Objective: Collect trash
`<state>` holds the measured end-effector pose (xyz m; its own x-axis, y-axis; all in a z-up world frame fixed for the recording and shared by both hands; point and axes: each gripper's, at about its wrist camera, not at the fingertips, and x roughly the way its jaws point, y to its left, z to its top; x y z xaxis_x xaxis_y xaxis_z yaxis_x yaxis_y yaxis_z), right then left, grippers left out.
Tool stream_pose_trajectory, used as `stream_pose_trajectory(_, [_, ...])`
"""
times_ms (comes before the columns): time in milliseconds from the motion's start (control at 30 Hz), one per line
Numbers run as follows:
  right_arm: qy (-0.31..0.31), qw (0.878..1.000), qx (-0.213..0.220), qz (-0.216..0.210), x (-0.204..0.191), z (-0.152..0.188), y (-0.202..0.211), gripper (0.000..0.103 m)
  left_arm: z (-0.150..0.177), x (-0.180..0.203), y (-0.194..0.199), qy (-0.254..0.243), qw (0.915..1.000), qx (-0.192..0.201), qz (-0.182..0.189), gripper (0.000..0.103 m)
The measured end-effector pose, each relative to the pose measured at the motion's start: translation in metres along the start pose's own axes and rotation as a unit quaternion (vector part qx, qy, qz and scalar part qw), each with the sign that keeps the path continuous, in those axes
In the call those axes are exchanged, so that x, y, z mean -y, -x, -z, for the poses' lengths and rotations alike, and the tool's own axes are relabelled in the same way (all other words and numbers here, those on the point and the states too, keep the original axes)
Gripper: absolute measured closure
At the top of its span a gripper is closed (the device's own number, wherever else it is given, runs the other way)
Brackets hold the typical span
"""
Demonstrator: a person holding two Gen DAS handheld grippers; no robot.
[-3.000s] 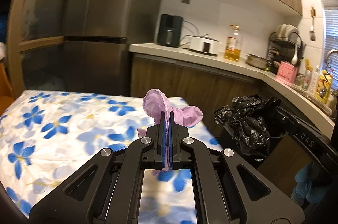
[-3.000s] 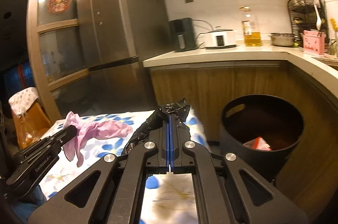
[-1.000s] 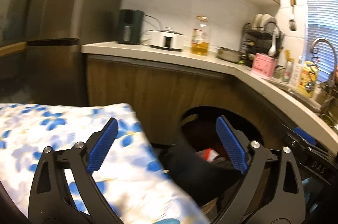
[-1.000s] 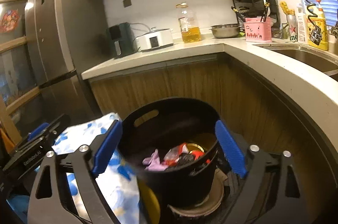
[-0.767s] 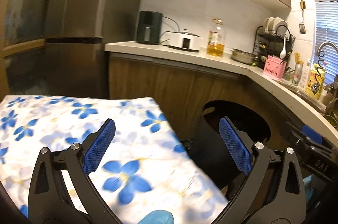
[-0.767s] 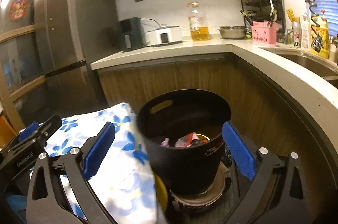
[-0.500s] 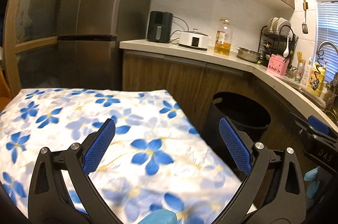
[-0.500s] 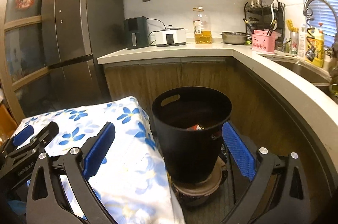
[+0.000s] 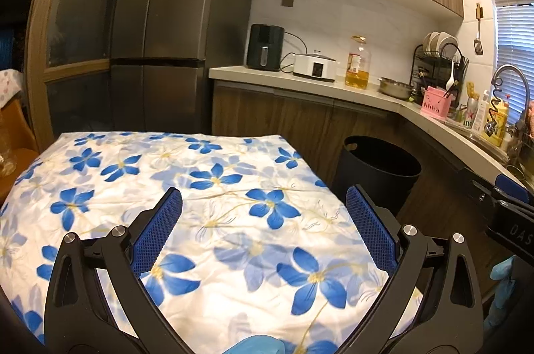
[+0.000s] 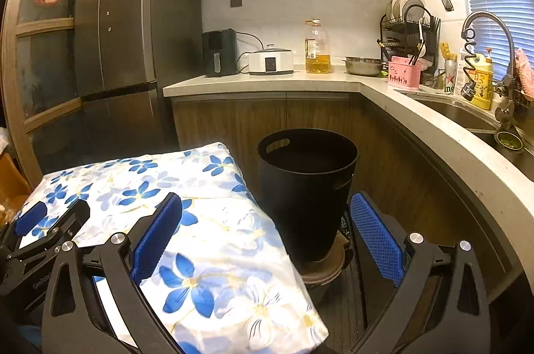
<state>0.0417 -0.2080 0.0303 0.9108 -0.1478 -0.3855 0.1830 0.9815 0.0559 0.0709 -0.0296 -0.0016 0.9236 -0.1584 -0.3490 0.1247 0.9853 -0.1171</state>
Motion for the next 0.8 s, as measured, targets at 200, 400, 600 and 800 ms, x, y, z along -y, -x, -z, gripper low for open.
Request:
stream_pose_trajectory(200, [0.013, 1.0, 0.001, -0.004, -0.013, 0.009, 0.017, 0.006, 0.008, -0.01, 0.019, 0.002, 1.0, 0.002, -0.008, 0.006])
stream_pose_trajectory(400, [0.027, 1.0, 0.005, -0.016, -0.026, 0.011, 0.027, 0.006, 0.009, -0.019, 0.031, 0.008, 0.9998, 0.007, -0.014, 0.006])
stream_pose_trajectory(600, [0.029, 0.999, 0.007, -0.018, -0.033, 0.013, 0.033, 0.006, 0.008, -0.024, 0.039, 0.012, 0.9997, 0.011, -0.017, 0.006])
stream_pose_trajectory(800, [0.029, 0.999, 0.006, -0.018, -0.033, 0.013, 0.033, 0.006, 0.008, -0.025, 0.04, 0.013, 0.9997, 0.012, -0.015, 0.006])
